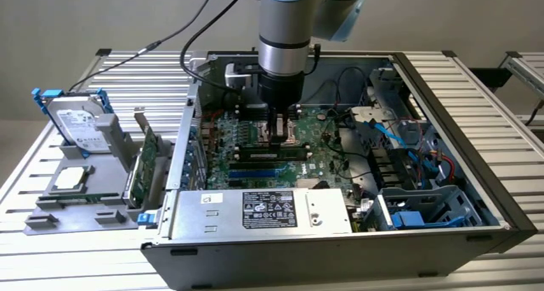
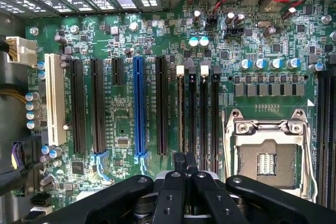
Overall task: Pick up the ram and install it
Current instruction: 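Press down the ram until it locks into place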
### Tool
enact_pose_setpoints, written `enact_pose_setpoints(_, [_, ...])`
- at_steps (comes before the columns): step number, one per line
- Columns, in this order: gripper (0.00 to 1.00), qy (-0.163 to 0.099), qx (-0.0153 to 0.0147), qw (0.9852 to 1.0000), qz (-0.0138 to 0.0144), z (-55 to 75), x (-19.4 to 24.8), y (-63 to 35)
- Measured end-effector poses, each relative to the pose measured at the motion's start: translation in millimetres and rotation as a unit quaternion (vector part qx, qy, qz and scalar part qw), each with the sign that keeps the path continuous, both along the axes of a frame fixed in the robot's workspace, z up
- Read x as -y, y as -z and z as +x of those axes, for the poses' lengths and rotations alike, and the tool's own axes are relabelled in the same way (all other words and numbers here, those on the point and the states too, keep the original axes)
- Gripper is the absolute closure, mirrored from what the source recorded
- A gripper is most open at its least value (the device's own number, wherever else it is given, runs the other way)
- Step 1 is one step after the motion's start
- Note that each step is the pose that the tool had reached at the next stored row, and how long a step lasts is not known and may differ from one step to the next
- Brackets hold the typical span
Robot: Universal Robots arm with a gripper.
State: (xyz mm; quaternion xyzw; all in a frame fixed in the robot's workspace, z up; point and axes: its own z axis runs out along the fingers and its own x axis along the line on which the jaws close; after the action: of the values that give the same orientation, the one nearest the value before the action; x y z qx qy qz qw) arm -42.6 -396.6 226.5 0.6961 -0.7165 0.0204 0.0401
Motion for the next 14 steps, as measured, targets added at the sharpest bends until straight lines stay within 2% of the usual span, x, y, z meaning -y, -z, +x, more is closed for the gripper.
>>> enact_pose_setpoints(4, [0.89, 0.0, -0.0025, 1.0, -0.0001, 0.6, -0.1, 4.1])
enact_pose_setpoints(7, [0.89, 0.0, -0.0085, 1.0, 0.0008, 1.4, -0.3, 2.3])
enact_pose_setpoints(8, [0.89, 0.0, -0.0103, 0.9999, 0.0014, 1.6, -0.5, 0.6])
enact_pose_setpoints(10, [0.89, 0.0, -0.014, 0.9999, 0.0002, 1.7, -0.2, -5.8])
enact_pose_setpoints(14, [0.89, 0.0, -0.0179, 0.9998, 0.0001, 1.8, -0.2, -18.8])
